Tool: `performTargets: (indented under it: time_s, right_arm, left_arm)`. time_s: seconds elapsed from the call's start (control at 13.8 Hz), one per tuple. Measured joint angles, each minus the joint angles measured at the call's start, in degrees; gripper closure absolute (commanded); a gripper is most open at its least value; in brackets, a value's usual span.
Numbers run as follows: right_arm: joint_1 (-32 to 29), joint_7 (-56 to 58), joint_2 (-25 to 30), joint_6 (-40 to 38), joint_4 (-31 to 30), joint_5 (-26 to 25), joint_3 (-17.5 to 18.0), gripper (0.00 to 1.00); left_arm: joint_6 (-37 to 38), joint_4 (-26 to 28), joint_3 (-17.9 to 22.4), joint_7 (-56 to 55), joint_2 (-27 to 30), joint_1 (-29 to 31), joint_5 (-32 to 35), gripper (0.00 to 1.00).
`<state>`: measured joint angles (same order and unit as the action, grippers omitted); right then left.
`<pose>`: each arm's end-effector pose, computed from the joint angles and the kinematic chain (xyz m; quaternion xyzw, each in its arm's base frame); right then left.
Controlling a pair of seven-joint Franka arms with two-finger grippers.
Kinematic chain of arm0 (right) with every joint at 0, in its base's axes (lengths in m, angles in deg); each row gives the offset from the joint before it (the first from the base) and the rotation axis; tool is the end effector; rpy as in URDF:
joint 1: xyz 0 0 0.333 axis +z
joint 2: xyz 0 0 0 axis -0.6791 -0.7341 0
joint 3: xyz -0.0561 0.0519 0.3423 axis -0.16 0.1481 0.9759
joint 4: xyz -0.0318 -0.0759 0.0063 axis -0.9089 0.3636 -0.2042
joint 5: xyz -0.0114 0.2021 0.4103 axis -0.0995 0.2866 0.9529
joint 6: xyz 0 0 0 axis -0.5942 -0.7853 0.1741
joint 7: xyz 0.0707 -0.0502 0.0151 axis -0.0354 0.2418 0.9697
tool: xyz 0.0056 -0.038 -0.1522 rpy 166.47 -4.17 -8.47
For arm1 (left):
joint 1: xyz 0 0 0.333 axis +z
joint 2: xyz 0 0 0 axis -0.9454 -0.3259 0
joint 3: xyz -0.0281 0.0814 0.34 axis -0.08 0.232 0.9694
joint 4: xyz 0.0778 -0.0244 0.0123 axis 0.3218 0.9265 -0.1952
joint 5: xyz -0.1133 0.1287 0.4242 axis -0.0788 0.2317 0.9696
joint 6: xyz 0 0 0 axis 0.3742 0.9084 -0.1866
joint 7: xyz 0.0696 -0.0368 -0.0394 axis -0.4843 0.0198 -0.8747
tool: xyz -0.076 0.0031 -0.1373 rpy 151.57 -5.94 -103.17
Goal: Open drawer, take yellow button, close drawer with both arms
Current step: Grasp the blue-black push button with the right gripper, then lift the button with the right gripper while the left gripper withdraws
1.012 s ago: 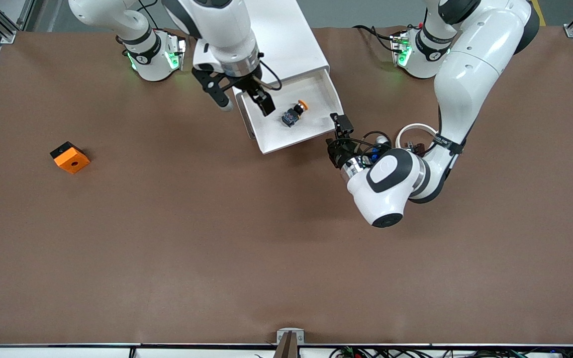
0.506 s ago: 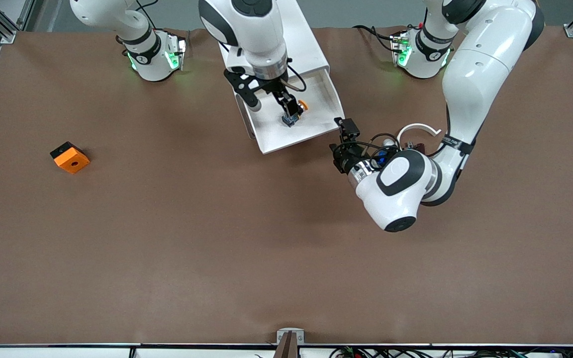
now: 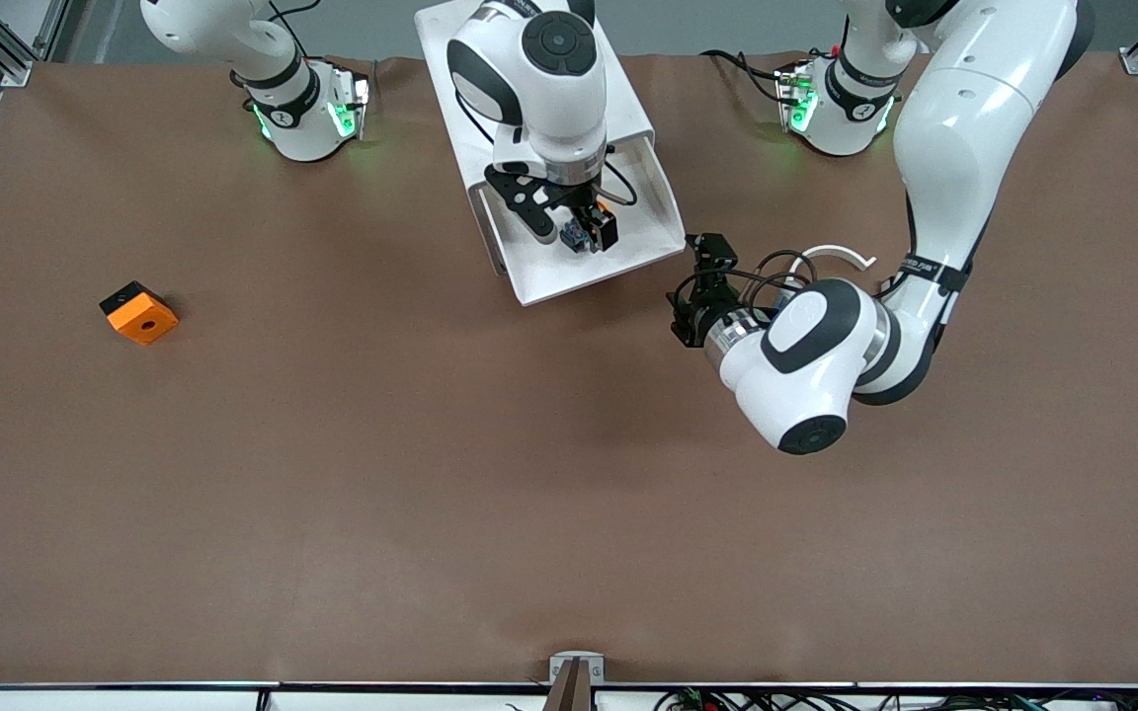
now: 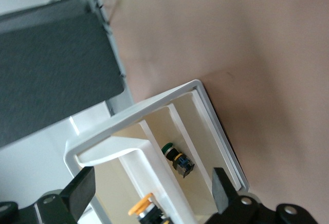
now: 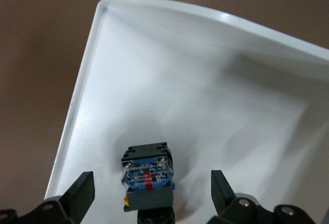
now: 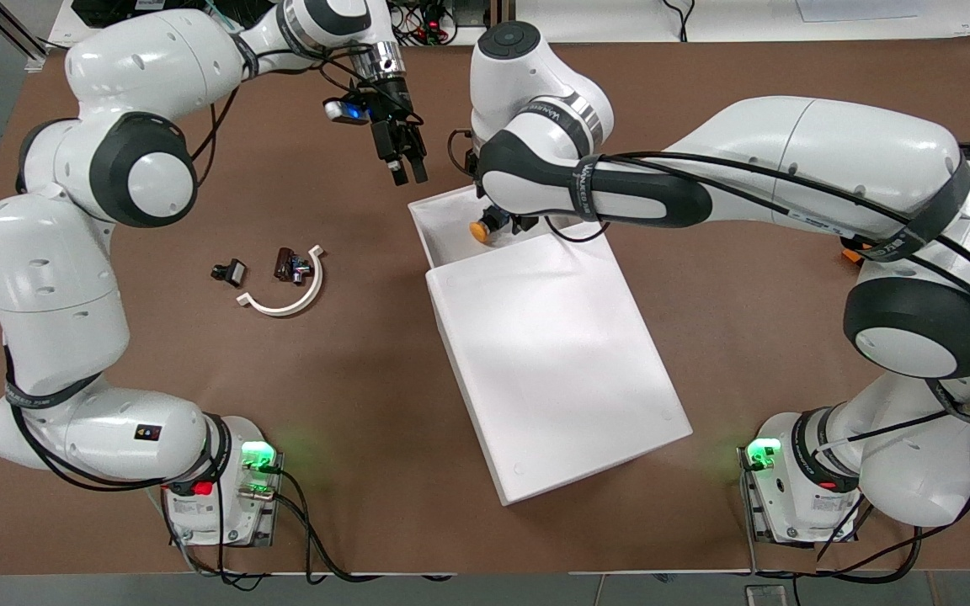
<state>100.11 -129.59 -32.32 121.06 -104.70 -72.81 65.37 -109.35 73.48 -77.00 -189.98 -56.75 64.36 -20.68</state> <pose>0.4265 0.5898 0.3597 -0.9029 0.4292 0.0212 0.0125 0.6040 -0.3730 0.3048 -0.6717 -0.5694 0.4366 0.1845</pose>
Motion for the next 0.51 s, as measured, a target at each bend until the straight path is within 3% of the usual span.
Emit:
performTargets:
  time_s: [0.07, 0.14, 0.29, 0.51]
  right_arm:
    - [0.01, 0.02, -0.26, 0.45, 0.2, -0.11, -0.01, 0.1]
    - [0.02, 0.12, -0.34, 0.62, 0.3, -0.16, -0.01, 0.27]
    - [0.04, 0.2, -0.35, 0.66, 0.41, -0.17, -0.01, 0.4]
    - [0.07, 1.01, -0.35, 0.67, 0.45, -0.18, -0.01, 0.9]
  left_arm:
    - [0.0, -0.25, -0.01, 2.35, 1.27, 0.01, 0.97, 0.0]
    - [0.0, -0.42, -0.02, 4.52, 2.75, 0.01, 2.08, 0.0]
    - [0.01, -0.48, -0.03, 9.3, 5.7, 0.02, 3.98, 0.0]
    - [0.03, -0.55, 0.29, 16.83, 9.56, 0.45, 6.39, 0.0]
